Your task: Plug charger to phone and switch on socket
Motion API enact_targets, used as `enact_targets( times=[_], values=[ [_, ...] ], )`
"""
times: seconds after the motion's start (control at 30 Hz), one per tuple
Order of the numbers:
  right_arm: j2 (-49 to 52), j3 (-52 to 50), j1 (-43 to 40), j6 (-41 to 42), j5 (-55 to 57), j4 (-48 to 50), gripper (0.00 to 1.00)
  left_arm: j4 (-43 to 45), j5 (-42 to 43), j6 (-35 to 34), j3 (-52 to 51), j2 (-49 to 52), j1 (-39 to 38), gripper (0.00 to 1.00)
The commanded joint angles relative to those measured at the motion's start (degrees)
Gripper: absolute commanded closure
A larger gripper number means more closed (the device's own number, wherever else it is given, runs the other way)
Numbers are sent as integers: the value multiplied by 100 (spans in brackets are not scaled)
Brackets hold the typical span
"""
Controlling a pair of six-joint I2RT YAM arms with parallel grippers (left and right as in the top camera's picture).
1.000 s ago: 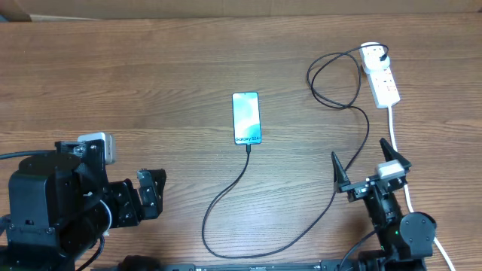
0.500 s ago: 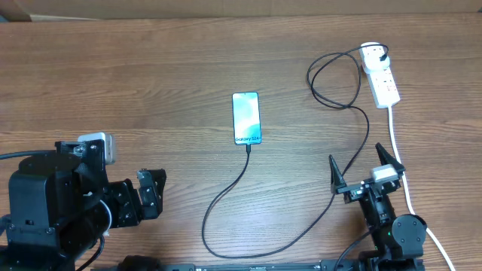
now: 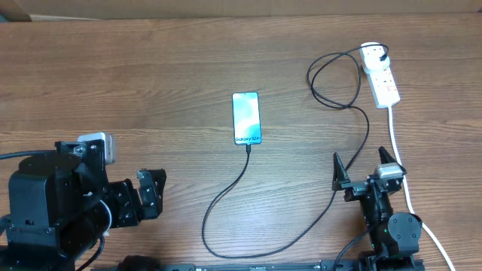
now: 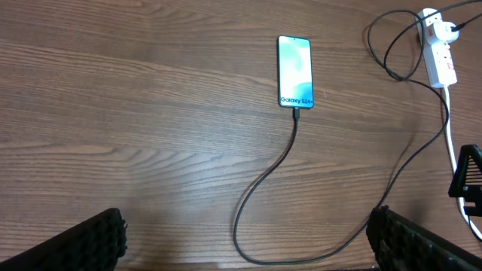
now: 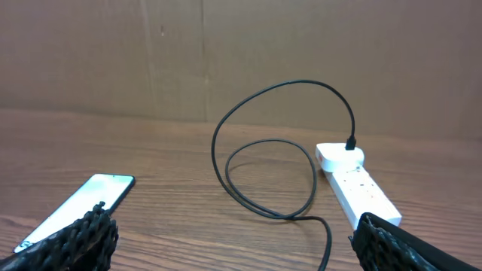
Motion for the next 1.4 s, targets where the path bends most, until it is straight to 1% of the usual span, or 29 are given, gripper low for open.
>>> enact_targets(
  times=[0.0,0.3,0.47,0.63,1.37],
  values=[
    [-72,-61,24,-260,116,15,0,9,-72,-79,7,7,-13,0],
    [-72,-61,33,-256,173,-2,0,9,-72,-79,9,7,-13,0],
    [-72,-61,33,116,192,-2,0,9,-72,-79,7,7,-13,0],
    [-72,-61,33,256,199,-4,0,9,-72,-79,7,7,-13,0],
    [-68,-59,28,238,151,22,0,9,-72,-79,9,7,-13,0]
  ],
)
